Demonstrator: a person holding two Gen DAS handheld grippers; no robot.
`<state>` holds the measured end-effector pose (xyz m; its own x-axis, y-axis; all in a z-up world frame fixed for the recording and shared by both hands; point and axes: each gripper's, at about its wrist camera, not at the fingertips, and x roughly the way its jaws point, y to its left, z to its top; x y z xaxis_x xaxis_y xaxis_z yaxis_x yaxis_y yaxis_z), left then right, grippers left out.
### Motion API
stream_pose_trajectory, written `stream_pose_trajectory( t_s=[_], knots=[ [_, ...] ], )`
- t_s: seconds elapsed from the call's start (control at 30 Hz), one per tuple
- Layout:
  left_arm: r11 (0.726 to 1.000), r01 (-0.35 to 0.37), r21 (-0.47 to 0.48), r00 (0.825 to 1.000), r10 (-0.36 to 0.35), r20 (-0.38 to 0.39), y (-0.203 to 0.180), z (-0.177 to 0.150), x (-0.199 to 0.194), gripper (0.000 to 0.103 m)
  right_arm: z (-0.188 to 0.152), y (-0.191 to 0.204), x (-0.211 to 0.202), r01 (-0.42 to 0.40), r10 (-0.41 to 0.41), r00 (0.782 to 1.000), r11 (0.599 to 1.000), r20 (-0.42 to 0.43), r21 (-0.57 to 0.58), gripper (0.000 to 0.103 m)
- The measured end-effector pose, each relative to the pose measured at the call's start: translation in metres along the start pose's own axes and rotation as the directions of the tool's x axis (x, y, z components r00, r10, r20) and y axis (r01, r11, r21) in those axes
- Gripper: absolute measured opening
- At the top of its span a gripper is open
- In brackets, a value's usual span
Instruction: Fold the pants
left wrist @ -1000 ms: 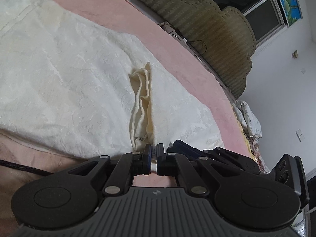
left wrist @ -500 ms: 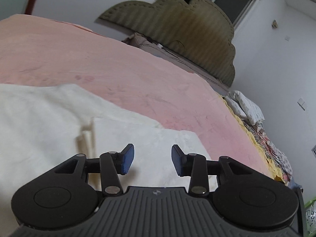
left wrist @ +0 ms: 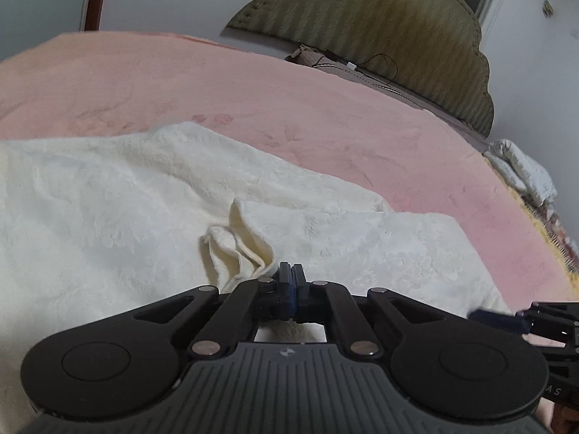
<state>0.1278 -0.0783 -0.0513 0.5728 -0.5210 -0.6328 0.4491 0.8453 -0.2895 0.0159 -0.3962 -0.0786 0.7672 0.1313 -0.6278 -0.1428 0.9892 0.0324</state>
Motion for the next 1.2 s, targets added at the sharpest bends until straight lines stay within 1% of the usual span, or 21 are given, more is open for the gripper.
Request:
stream_pose_trajectory(
  t_s=[0.03, 0.07, 0.17, 0.23, 0.27, 0.3, 0.33, 0.37, 0.43, 0.5, 0.57, 0.6, 0.7, 0.73, 0.8, 0.87, 0.9, 0.97, 1.03, 1.1, 1.2],
  knots=[
    [1.000, -0.008, 0.017, 1.000, 0.008, 0.008, -0.002, -0.002, -0.001, 0.013, -0.006, -0.005, 0.002, -0.013, 0.012, 0.999, 1.000, -0.041, -0.008, 0.016],
    [0.999, -0.013, 0.031, 1.000, 0.012, 0.016, -0.004, -0.003, -0.001, 0.013, -0.013, -0.006, -0.004, -0.026, 0.025, 0.999, 0.999, -0.026, -0.025, 0.016],
    [1.000, -0.014, 0.022, 1.000, 0.013, 0.016, -0.004, -0.003, -0.003, 0.013, -0.016, -0.006, -0.020, -0.048, 0.044, 0.997, 0.997, -0.069, -0.058, 0.016],
    [1.000, -0.008, 0.006, 1.000, 0.008, 0.014, -0.005, 0.000, -0.008, 0.015, -0.009, -0.006, -0.024, -0.047, 0.044, 0.997, 0.997, -0.066, -0.053, 0.019],
    [1.000, 0.002, 0.000, 1.000, -0.002, 0.026, -0.006, 0.003, -0.011, 0.019, -0.004, -0.005, -0.025, -0.034, 0.031, 0.999, 0.998, -0.043, -0.055, 0.020],
    [1.000, 0.002, -0.002, 0.999, -0.002, 0.042, -0.007, 0.006, -0.014, 0.023, 0.000, -0.004, -0.022, -0.013, 0.012, 1.000, 0.998, -0.013, -0.056, 0.026],
    [1.000, -0.007, 0.005, 0.998, 0.007, 0.059, -0.009, 0.009, -0.016, 0.032, 0.006, -0.005, -0.017, 0.005, -0.005, 1.000, 0.999, 0.014, -0.051, 0.034],
    [1.000, -0.020, 0.017, 0.997, 0.019, 0.071, -0.012, 0.014, -0.017, 0.041, 0.013, -0.004, -0.013, 0.018, -0.016, 0.999, 0.999, 0.039, -0.048, 0.038],
    [0.998, -0.037, 0.058, 0.998, 0.033, 0.058, -0.016, 0.020, -0.010, 0.050, 0.024, -0.002, 0.005, 0.025, -0.022, 0.997, 0.999, 0.077, -0.039, 0.055],
    [0.995, -0.061, 0.076, 0.998, 0.060, 0.010, -0.016, 0.022, 0.004, 0.050, 0.030, 0.003, 0.029, 0.045, -0.042, 0.997, 0.998, 0.057, -0.043, 0.057],
    [0.994, -0.075, 0.078, 0.997, 0.075, 0.007, -0.016, 0.022, 0.010, 0.050, 0.030, 0.006, 0.058, 0.124, -0.122, 0.992, 0.989, 0.028, -0.076, 0.059],
    [0.993, -0.085, 0.087, 0.996, 0.084, 0.012, -0.019, 0.022, 0.009, 0.050, 0.028, 0.004, 0.064, 0.145, -0.143, 0.989, 0.987, 0.043, -0.066, 0.068],
    [0.990, -0.095, 0.108, 0.995, 0.090, 0.048, -0.023, 0.018, -0.006, 0.051, 0.033, 0.008, 0.051, 0.173, -0.172, 0.983, 0.985, 0.060, -0.011, 0.070],
    [0.989, -0.101, 0.111, 0.994, 0.095, 0.057, -0.022, 0.016, -0.011, 0.053, 0.031, 0.013, 0.043, 0.168, -0.167, 0.983, 0.986, 0.079, -0.015, 0.070],
    [0.989, -0.109, 0.101, 0.993, 0.103, 0.064, -0.019, 0.011, -0.017, 0.060, 0.027, 0.025, 0.028, 0.098, -0.095, 0.990, 0.995, 0.103, -0.025, 0.070],
    [0.989, -0.114, 0.091, 0.993, 0.111, 0.038, -0.016, 0.006, -0.013, 0.062, 0.022, 0.034, 0.028, 0.021, -0.019, 0.997, 0.999, 0.080, -0.027, 0.070],
    [0.988, -0.121, 0.094, 0.992, 0.119, 0.029, -0.015, 0.003, -0.009, 0.063, 0.019, 0.038, 0.033, 0.004, -0.002, 0.998, 1.000, 0.063, -0.025, 0.071],
    [0.981, -0.153, 0.119, 0.988, 0.149, 0.039, -0.016, -0.001, -0.005, 0.066, 0.014, 0.043, 0.050, 0.006, -0.006, 0.999, 1.000, 0.032, -0.021, 0.076],
    [0.979, -0.154, 0.133, 0.988, 0.149, 0.043, -0.017, -0.002, -0.005, 0.069, 0.013, 0.045, 0.055, 0.005, -0.004, 0.998, 1.000, 0.057, -0.008, 0.094],
    [0.978, -0.154, 0.143, 0.988, 0.149, 0.046, -0.019, -0.003, -0.003, 0.073, 0.013, 0.052, 0.060, 0.000, 0.002, 0.999, 0.999, 0.051, -0.036, 0.103],
    [0.974, -0.161, 0.158, 0.986, 0.154, 0.058, -0.022, -0.007, -0.002, 0.079, 0.010, 0.054, 0.058, 0.013, -0.010, 0.997, 0.999, 0.070, -0.044, 0.103]
  ],
)
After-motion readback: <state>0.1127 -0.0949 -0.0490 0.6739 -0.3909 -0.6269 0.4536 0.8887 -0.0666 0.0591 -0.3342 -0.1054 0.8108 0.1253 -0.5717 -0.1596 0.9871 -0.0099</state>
